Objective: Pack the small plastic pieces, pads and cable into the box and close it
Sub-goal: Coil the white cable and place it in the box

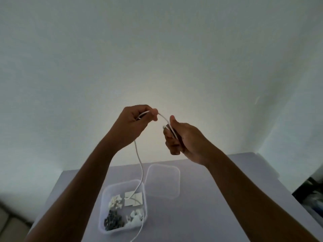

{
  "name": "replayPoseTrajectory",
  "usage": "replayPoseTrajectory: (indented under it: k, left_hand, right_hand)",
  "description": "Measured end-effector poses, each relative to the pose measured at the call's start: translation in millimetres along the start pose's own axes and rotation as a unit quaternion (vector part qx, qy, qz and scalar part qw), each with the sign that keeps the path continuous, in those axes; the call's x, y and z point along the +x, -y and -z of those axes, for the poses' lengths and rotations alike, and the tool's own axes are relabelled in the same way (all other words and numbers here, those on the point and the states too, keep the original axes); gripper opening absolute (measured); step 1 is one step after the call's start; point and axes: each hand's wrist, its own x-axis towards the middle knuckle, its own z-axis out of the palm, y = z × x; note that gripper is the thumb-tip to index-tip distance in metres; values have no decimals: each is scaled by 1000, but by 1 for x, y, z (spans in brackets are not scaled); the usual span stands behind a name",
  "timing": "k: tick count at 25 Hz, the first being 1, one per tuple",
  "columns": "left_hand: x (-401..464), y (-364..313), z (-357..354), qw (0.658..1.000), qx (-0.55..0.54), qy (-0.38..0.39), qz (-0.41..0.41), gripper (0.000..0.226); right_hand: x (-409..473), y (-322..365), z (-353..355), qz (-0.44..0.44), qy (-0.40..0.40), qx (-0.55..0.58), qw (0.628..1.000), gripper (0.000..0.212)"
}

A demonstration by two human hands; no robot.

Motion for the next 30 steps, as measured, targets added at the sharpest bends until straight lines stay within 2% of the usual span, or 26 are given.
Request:
replayPoseTrajectory:
  k: [3,6,8,10,11,12,14,15,16,17,18,21,23,25,27,28,29,30]
  left_hand:
    - [11,-1,7,999,-16,-21,25,37]
    - [13,-9,2,1000,-8,6,21,41]
    - [15,-16,1,999,35,18,21,42]
    - [15,-22,1,993,111,40,17,44]
    - [14,-28,4,986,154,57,9,45]
    - [12,-33,6,979,189,77,5,45]
    - [8,-44,13,969,222,110,-11,47]
    - [7,-51,18,966,230,116,-27,47]
    - [8,-59,25,964,239,111,-44,45]
    - [10,-67,34,964,242,99,-57,42]
    - [12,-73,43,968,231,78,-63,39]
    - [23,-71,62,987,152,4,-58,36]
    - [27,-61,56,994,96,-35,-41,37]
    - [27,-49,43,997,57,-52,-13,40]
    - [20,-38,28,997,69,-22,18,41]
    - [14,-34,22,994,104,13,28,40]
    - [6,-30,16,987,152,54,27,39]
    - [-2,-29,12,976,198,91,16,39]
  right_hand:
    - [-2,32,-16,25,78,174,981,41]
    - [3,60,-32,101,118,306,939,29]
    - [11,75,-39,185,86,361,910,24]
    - [21,89,-35,260,12,374,890,21]
    - [26,98,-30,301,-33,342,890,20]
    - [31,103,-23,343,-93,263,897,21]
    - [42,102,-11,388,-213,-36,896,25]
    - [44,97,-9,368,-226,-177,885,26]
    - [45,91,-8,323,-202,-276,882,29]
    - [43,86,-9,265,-158,-330,892,31]
    - [40,82,-12,209,-109,-331,914,35]
    - [28,80,-25,131,20,-156,979,43]
    - [20,84,-33,115,85,-4,990,45]
    - [15,92,-39,114,148,192,963,39]
    - [14,101,-43,153,176,373,898,31]
    - [16,102,-43,182,158,423,874,28]
    - [18,102,-41,219,116,424,871,26]
    - [20,99,-38,256,58,381,886,25]
